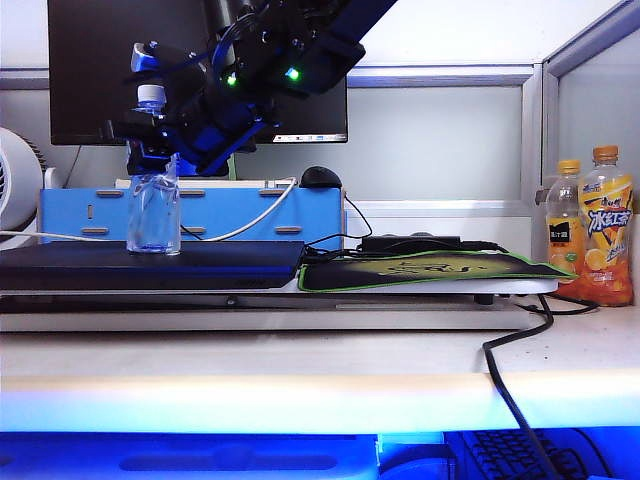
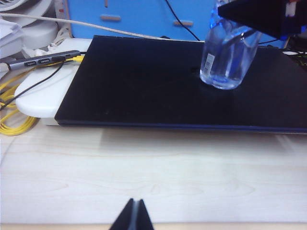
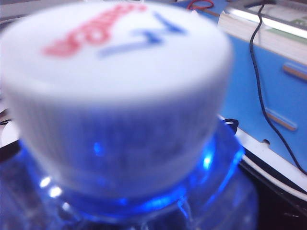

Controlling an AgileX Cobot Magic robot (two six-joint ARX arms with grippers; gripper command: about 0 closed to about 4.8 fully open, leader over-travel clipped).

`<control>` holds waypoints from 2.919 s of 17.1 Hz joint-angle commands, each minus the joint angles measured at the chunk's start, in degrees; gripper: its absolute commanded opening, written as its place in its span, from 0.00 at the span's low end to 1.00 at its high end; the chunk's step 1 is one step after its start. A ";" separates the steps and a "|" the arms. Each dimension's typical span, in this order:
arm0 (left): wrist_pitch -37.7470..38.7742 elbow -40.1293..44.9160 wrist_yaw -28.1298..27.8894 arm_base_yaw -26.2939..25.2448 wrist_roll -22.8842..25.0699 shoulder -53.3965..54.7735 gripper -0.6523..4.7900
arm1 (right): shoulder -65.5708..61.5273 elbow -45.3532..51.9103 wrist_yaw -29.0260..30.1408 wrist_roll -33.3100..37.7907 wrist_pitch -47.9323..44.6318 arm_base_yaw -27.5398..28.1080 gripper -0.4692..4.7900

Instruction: Pick up the mineral water bottle and place it on the laptop.

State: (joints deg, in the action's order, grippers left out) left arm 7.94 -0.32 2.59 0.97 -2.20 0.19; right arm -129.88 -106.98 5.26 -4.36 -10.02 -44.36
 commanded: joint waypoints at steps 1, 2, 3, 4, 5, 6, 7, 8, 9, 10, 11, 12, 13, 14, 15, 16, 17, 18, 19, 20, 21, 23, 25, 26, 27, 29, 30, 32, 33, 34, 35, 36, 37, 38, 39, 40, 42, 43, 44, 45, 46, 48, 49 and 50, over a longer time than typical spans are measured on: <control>-0.26 -0.07 0.17 -0.07 0.04 -0.11 0.12 | 0.59 -0.76 -0.26 -0.20 -3.43 -0.28 0.11; -0.26 -0.07 0.17 -0.07 0.04 -0.11 0.12 | 0.59 -0.76 -0.28 -0.22 -3.28 -0.28 0.11; -0.26 -0.07 0.17 -0.07 0.04 -0.11 0.12 | 0.48 -0.76 -0.26 -0.20 -3.19 -0.28 0.11; -0.26 -0.07 0.17 -0.07 0.04 -0.11 0.12 | 0.46 -0.76 -0.28 -0.20 -3.08 -0.28 0.12; -0.26 -0.07 0.17 -0.07 0.04 -0.11 0.12 | 0.46 -0.76 -0.26 -0.20 -3.13 -0.31 0.22; -0.26 -0.07 0.17 -0.07 0.04 -0.11 0.12 | 0.48 -0.76 -0.26 -0.20 -3.26 -0.31 0.28; -0.26 -0.07 0.17 -0.07 0.04 -0.11 0.12 | 0.48 -0.76 -0.26 -0.20 -3.32 -0.31 0.38; -0.26 -0.07 0.17 -0.07 0.04 -0.11 0.12 | 0.48 -0.76 -0.26 -0.20 -3.28 -0.31 0.48; -0.26 -0.07 0.17 -0.07 0.04 -0.11 0.12 | 0.48 -0.76 -0.26 -0.20 -3.15 -0.31 0.55; -0.26 -0.07 0.17 -0.07 0.04 -0.11 0.12 | 0.48 -0.76 -0.24 -0.17 -3.08 -0.37 0.69; -0.26 -0.07 0.17 -0.07 0.04 -0.11 0.12 | 0.48 -0.76 -0.24 -0.15 -3.06 -0.46 0.77; -0.26 -0.07 0.17 -0.07 0.04 -0.11 0.12 | 0.48 -0.76 -0.24 -0.17 -3.02 -0.72 0.81; -0.26 -0.07 0.17 -0.07 0.04 -0.11 0.12 | 0.48 -0.76 -0.15 -0.17 -3.06 -0.81 0.81; -0.26 -0.07 0.15 -0.07 0.04 -0.11 0.12 | 0.48 -0.79 -0.22 -0.22 -3.04 -1.05 0.82; -0.26 -0.07 0.17 -0.07 0.04 -0.11 0.12 | 0.50 -0.79 -0.17 -0.22 -3.08 -1.20 0.92; -0.24 -0.07 0.17 -0.07 0.04 -0.11 0.12 | 0.52 -0.79 -0.17 -0.22 -3.08 -1.36 0.95; -0.26 -0.07 0.17 -0.07 0.04 -0.11 0.12 | 0.68 -0.79 -0.22 -0.22 -3.08 -1.36 0.95; -0.24 -0.07 0.17 -0.07 0.04 -0.13 0.12 | 0.85 -0.79 -0.24 -0.24 -3.10 -1.42 0.95; -0.26 -0.07 0.15 -0.07 0.04 -0.11 0.12 | 1.18 -0.79 -0.26 -0.31 -3.04 -1.42 0.95; -0.26 -0.07 0.17 -0.07 0.04 -0.11 0.12 | 2.21 -0.76 -0.68 -0.55 -2.82 -1.40 0.95; -0.26 -0.07 0.17 -0.07 0.04 -0.11 0.12 | 3.08 -0.79 -1.05 -1.14 -2.36 -1.38 0.95; -0.26 -0.07 0.17 -0.07 0.04 -0.11 0.12 | 4.96 -0.76 -2.73 -2.95 -1.84 -1.33 0.95; -0.26 -0.07 0.17 -0.07 0.04 -0.11 0.12 | 8.41 -0.76 -4.33 -4.81 -1.62 -1.31 0.95; -0.26 -0.07 0.17 -0.07 0.04 -0.11 0.12 | 9.81 -0.76 -5.01 -5.42 -1.05 -1.31 0.95; -0.26 -0.07 0.17 -0.07 0.04 -0.11 0.12 | 11.28 -0.76 -7.37 -5.99 -0.24 -1.31 0.95; -0.26 -0.07 0.15 -0.07 0.04 -0.11 0.12 | 14.62 -0.76 -13.31 -8.20 3.06 -1.31 0.95; -0.26 -0.07 0.17 -0.07 0.04 -0.11 0.12 | 17.27 -0.76 -18.03 -9.73 6.05 -1.31 0.95; -0.26 -0.07 0.17 -0.07 0.04 -0.11 0.12 | 21.59 -0.76 -24.79 -11.91 10.45 -1.25 0.95; -0.26 -0.07 0.17 -0.07 0.04 -0.11 0.12 | 23.93 -0.76 -27.15 -12.52 12.50 -1.22 0.94; -0.24 -0.07 0.17 -0.07 0.04 -0.11 0.12 | 25.70 -0.76 -28.44 -12.61 13.90 -1.22 0.94; -0.26 -0.07 0.17 -0.07 0.04 -0.11 0.12 | 29.55 -0.76 -30.12 -12.83 16.17 -1.22 0.94; -0.26 -0.07 0.17 -0.07 0.04 -0.11 0.12 | 31.98 -0.76 -30.73 -13.66 17.29 -1.22 0.94; -0.24 -0.07 0.17 -0.07 0.04 -0.11 0.12 | 33.73 -0.76 -31.47 -14.16 17.86 -1.22 0.94; -0.24 -0.07 0.17 -0.07 0.04 -0.11 0.12 | 36.79 -0.76 -32.50 -14.62 18.78 -1.25 0.94; -0.26 -0.07 0.17 -0.07 0.04 -0.11 0.12 | 39.32 -0.76 -32.61 -15.21 19.85 -1.25 0.94; -0.33 -0.07 0.20 -0.46 0.04 0.52 0.12 | 44.52 -0.76 -32.65 -15.21 23.34 -1.25 0.94; -0.09 -0.07 0.11 -3.63 0.04 3.32 0.12 | 49.96 -0.76 -32.83 -15.30 27.93 -1.25 0.94; 0.11 -0.07 0.02 -4.90 0.04 3.48 0.12 | 52.28 -0.76 -32.83 -15.32 29.70 -1.25 0.94; 0.13 -0.07 0.00 -5.57 0.04 3.34 0.12 | 54.45 -0.76 -33.46 -15.41 31.15 -1.22 0.94; 0.13 -0.07 0.02 -5.64 0.04 3.34 0.12 | 56.26 -0.76 -34.18 -15.69 32.33 -1.22 0.94; 0.13 -0.07 0.04 -5.62 0.04 3.34 0.12 | 57.90 -0.76 -34.14 -15.93 33.64 -1.25 0.94; 0.15 -0.07 0.02 -5.57 0.04 3.34 0.12 | 61.53 -0.76 -34.12 -15.87 36.59 -1.25 0.94; 0.15 -0.07 0.02 -5.57 0.04 3.34 0.12 | 62.49 -0.76 -34.12 -15.85 37.33 -1.25 0.94; 0.15 -0.07 0.07 -5.57 0.04 3.34 0.12 | 63.43 -0.76 -34.12 -15.85 38.21 -1.25 0.94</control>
State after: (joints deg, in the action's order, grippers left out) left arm 8.14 -0.32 2.46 -4.60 -2.20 3.55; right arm -66.94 -107.61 -28.73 -20.21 27.14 -45.56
